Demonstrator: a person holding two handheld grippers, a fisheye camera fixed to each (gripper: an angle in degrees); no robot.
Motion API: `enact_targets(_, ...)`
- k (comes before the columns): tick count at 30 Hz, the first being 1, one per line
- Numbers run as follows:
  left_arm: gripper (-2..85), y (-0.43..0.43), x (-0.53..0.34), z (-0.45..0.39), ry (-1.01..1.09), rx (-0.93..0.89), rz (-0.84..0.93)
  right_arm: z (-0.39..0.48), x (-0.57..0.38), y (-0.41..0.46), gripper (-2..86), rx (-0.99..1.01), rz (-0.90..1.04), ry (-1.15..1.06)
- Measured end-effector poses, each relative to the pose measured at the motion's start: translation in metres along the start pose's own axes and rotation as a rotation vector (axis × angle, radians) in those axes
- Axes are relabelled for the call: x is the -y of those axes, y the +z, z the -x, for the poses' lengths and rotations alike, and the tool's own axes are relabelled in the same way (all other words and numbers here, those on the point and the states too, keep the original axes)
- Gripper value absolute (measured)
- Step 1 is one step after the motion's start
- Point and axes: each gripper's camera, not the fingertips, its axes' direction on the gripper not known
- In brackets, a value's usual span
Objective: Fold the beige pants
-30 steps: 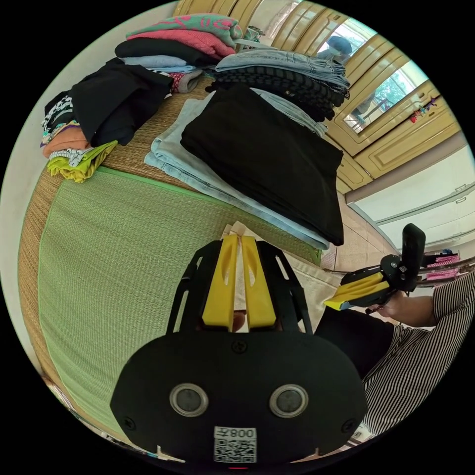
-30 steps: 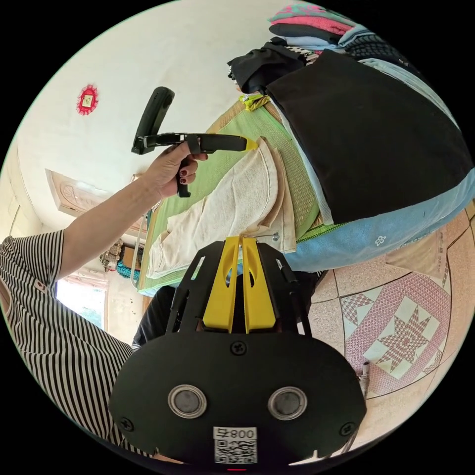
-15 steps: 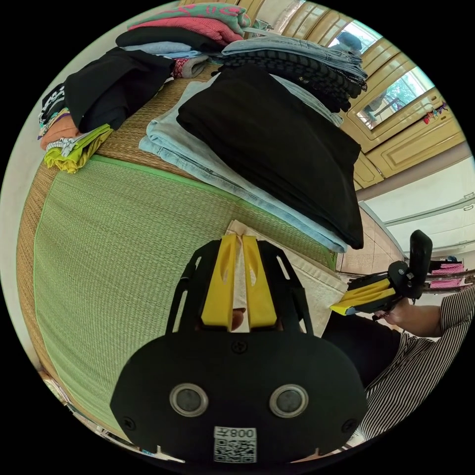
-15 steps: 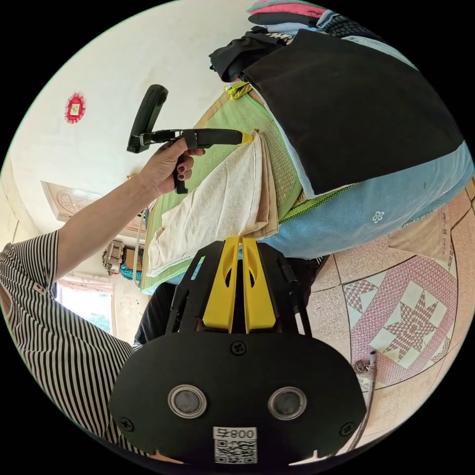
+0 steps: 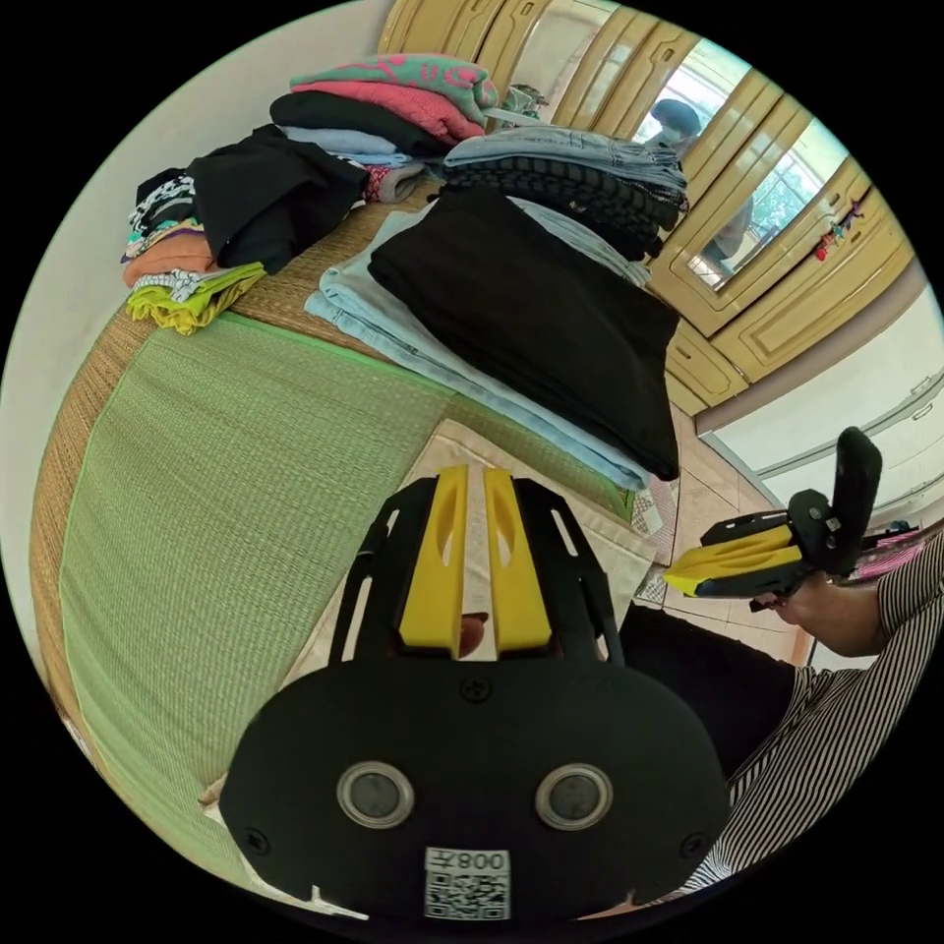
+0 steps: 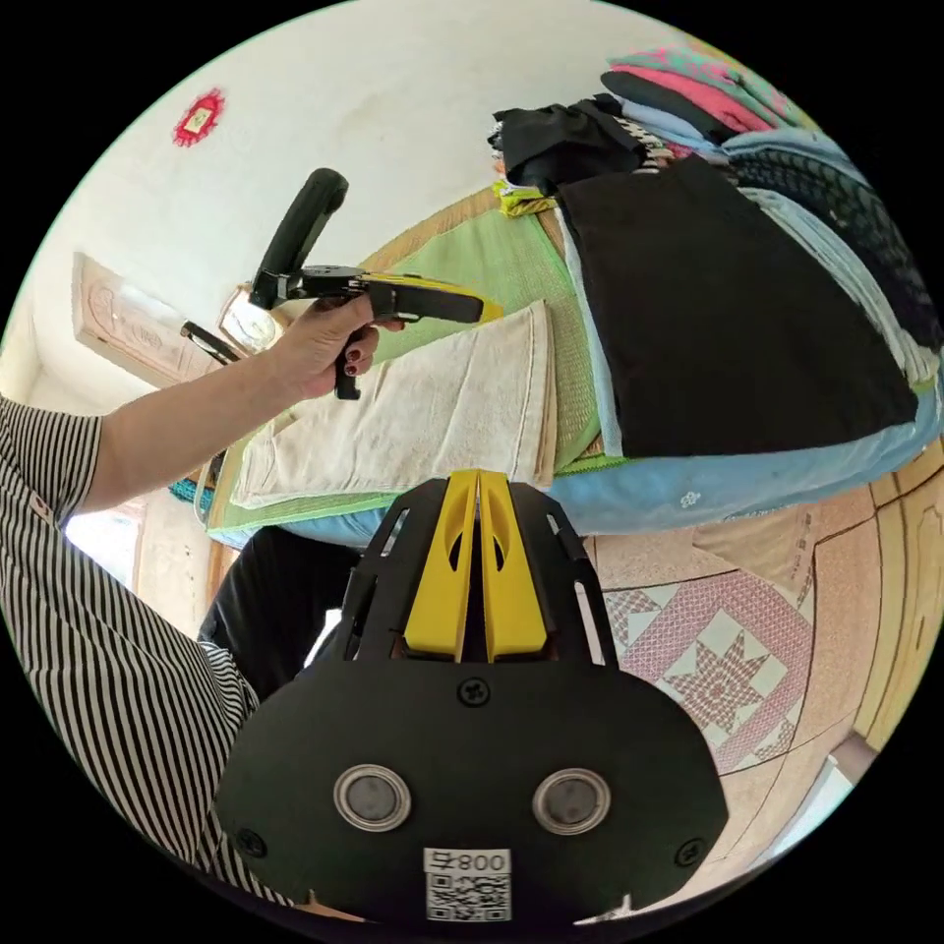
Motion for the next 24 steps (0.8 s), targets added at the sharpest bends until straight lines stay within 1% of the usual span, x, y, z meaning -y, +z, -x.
enact_targets(3, 1.1, -0.017, 0.006, -0.002, -0.022, 0.039, 0.056, 0.021, 0.012, 0.026, 0.1, -0.139, 0.03, -0.09)
enact_targets(4, 0.9, -0.031, 0.008, -0.003, -0.028, 0.035, 0.042, 0.026, 0.013, 0.042, 0.1, -0.21, 0.059, -0.118)
enact_targets(5, 0.8, -0.038, 0.009, -0.004, -0.028, 0.035, 0.04, 0.03, 0.014, 0.062, 0.1, -0.26, 0.132, -0.15)
enact_targets(7, 0.5, -0.069, 0.015, -0.008, -0.027, 0.051, 0.043, 0.039, 0.008, 0.069, 0.2, -0.309, 0.087, -0.188)
enact_targets(11, 0.3, -0.117, 0.022, -0.015, -0.024, 0.078, 0.042, 0.046, 0.009, 0.078, 0.2, -0.342, 0.1, -0.197)
enact_targets(14, 0.2, -0.171, 0.019, -0.014, -0.079, 0.062, -0.007, 0.041, 0.019, 0.074, 0.1, -0.282, 0.118, -0.181)
enact_targets(16, 0.1, -0.229, 0.003, -0.012, -0.123, 0.027, -0.089, 0.042, 0.026, 0.064, 0.1, -0.251, 0.087, -0.186)
enact_targets(17, 0.1, -0.245, -0.004, -0.011, -0.136, 0.018, -0.108, 0.044, 0.032, 0.059, 0.1, -0.244, 0.068, -0.197)
enact_targets(19, 0.1, -0.304, -0.039, -0.003, -0.211, 0.023, -0.157, 0.05, 0.044, 0.054, 0.1, -0.2, 0.045, -0.221)
enact_targets(20, 0.1, -0.318, -0.05, 0.0, -0.238, 0.031, -0.164, 0.055, 0.053, 0.054, 0.1, -0.151, 0.037, -0.24)
enact_targets(22, 0.1, -0.374, -0.103, 0.019, -0.38, 0.065, -0.164, 0.066, 0.069, 0.059, 0.1, -0.062, 0.039, -0.286)
enact_targets(23, 0.1, -0.389, -0.12, 0.025, -0.422, 0.075, -0.165, 0.076, 0.079, 0.067, 0.1, -0.013, 0.044, -0.321)
enact_targets(24, 0.1, -0.417, -0.153, 0.037, -0.518, 0.103, -0.163, 0.082, 0.084, 0.071, 0.1, 0.012, 0.052, -0.34)
